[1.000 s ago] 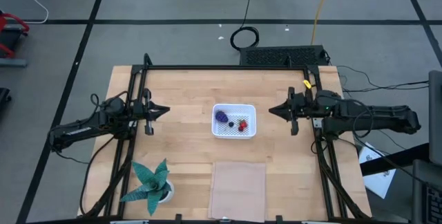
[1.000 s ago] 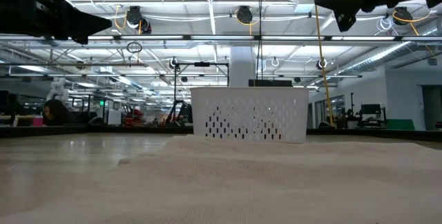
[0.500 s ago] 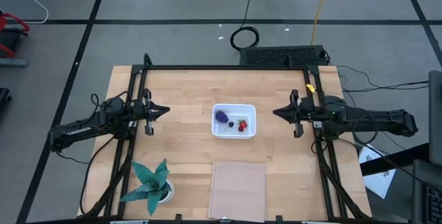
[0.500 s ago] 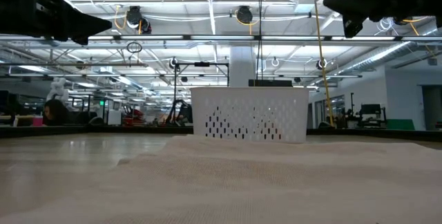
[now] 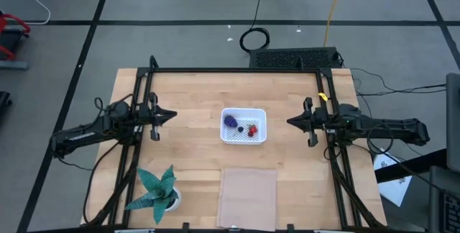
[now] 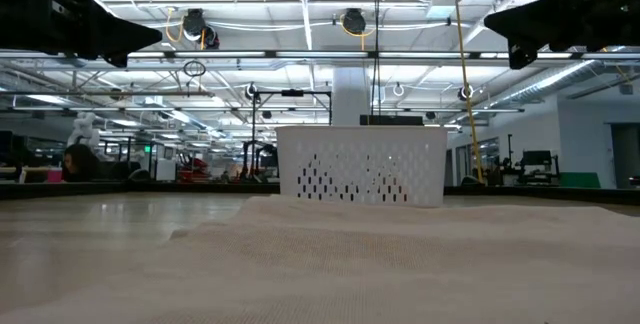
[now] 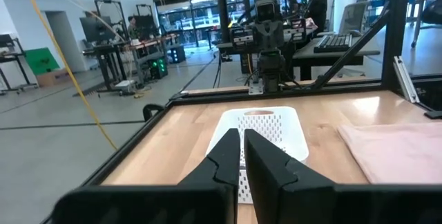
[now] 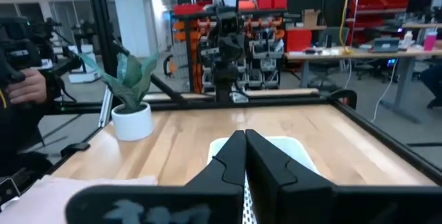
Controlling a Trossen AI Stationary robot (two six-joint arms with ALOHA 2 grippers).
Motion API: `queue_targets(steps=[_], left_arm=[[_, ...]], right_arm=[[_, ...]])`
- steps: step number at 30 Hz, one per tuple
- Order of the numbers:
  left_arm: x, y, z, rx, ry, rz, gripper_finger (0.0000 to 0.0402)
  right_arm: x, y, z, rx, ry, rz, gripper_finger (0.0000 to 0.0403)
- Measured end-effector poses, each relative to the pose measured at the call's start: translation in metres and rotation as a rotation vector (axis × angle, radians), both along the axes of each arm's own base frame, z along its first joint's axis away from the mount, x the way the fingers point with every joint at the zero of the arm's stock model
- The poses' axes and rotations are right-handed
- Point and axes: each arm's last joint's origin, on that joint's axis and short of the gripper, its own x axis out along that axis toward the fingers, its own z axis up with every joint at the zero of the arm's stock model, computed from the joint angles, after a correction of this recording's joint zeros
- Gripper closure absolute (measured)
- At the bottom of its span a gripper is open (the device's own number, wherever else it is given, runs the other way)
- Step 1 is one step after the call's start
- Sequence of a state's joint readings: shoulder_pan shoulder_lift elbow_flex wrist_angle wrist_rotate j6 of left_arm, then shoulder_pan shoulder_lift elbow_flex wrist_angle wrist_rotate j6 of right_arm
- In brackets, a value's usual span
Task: Pick and placing Produce into tupperware
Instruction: Return to Home Position
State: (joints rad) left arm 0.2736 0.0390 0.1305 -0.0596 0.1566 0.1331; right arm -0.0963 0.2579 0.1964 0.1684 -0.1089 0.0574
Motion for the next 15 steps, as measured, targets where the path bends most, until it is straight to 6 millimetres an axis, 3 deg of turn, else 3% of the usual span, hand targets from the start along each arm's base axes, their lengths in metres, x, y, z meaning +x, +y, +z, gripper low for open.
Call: queue_targets(steps=[15], left_arm=[[0.0,0.0,-0.002,0.041,0.03,0.002,0.0376]], right_arm=[[-0.009,0.001,-0.017,-0.032,-0.039,-0.001,0.0403]])
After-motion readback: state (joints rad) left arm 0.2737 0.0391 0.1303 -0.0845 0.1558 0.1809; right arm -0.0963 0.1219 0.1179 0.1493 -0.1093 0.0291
